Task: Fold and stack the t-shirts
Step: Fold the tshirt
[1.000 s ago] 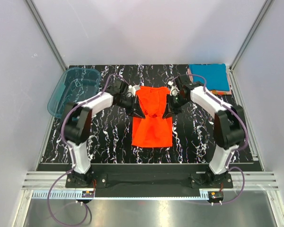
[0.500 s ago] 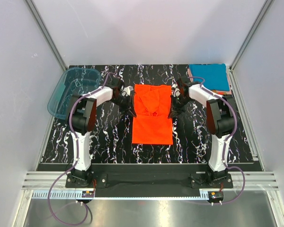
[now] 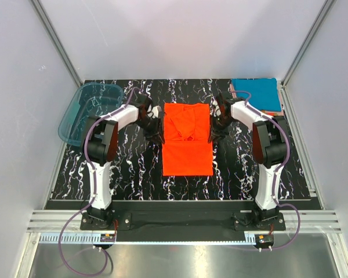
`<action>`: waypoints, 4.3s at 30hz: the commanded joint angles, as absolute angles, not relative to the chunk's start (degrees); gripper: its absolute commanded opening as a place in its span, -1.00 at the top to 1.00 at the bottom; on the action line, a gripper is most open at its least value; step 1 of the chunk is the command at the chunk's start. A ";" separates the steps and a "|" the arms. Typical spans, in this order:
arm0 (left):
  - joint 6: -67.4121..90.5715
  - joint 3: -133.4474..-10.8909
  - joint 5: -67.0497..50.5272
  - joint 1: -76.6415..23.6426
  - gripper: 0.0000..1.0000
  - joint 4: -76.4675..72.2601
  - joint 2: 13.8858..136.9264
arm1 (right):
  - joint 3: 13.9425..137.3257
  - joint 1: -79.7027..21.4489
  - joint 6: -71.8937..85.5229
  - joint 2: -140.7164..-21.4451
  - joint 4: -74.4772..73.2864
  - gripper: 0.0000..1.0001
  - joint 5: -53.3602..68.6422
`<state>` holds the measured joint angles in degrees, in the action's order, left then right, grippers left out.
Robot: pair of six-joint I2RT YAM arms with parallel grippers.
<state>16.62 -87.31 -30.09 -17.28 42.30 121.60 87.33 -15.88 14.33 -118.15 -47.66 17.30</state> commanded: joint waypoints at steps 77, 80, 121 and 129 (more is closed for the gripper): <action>32.24 -52.48 -14.60 -34.36 -0.13 33.40 83.85 | 57.69 -24.17 29.26 -87.46 -44.68 -0.49 16.61; 30.43 -51.59 -7.93 -37.33 -0.15 32.52 80.52 | 53.53 -24.08 30.68 -84.91 -40.54 -0.39 15.73; 48.16 -33.49 -33.14 -27.78 -0.31 7.65 76.20 | 31.82 -18.20 45.62 -76.18 -20.14 -0.22 23.38; 52.56 -31.72 -35.16 -26.02 -0.29 2.54 81.73 | 28.65 -16.00 46.15 -77.96 -16.09 -0.13 25.23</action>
